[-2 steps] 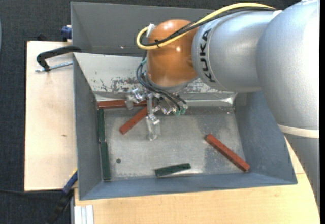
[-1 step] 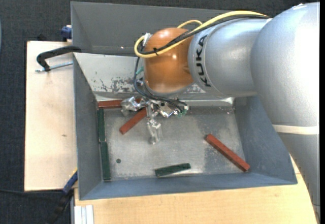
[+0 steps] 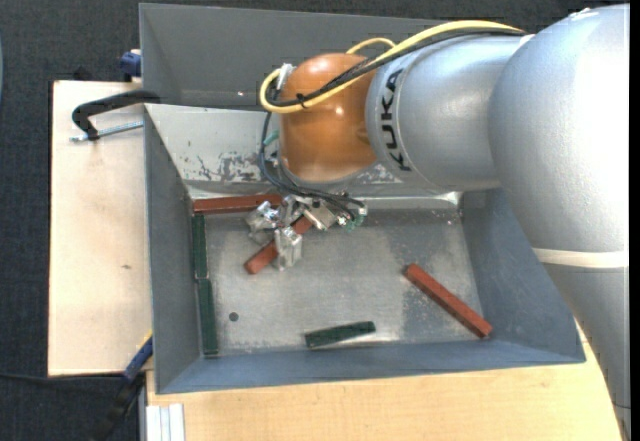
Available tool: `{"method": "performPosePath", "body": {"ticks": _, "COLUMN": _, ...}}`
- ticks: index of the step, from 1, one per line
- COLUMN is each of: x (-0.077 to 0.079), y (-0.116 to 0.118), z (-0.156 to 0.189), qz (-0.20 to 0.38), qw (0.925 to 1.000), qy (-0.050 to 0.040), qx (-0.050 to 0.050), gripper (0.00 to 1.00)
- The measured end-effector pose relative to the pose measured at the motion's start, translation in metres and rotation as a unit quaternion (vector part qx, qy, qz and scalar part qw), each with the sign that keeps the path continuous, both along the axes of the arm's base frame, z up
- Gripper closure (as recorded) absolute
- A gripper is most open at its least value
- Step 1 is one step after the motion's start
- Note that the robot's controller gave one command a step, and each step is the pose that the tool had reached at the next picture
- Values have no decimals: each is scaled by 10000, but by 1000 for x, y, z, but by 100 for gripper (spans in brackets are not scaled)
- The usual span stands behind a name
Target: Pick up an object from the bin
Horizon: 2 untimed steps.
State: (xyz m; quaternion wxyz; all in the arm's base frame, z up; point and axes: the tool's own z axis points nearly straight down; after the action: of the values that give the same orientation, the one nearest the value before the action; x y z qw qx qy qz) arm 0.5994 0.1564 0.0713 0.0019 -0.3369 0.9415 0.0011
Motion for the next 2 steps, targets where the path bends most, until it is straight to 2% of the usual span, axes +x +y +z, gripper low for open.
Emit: {"method": "performPosePath", "body": {"ticks": 2, "x": 0, "y": 0, "z": 1, "qz": -3, "qw": 10000, "qy": -1, "qx": 1, "gripper": 100}}
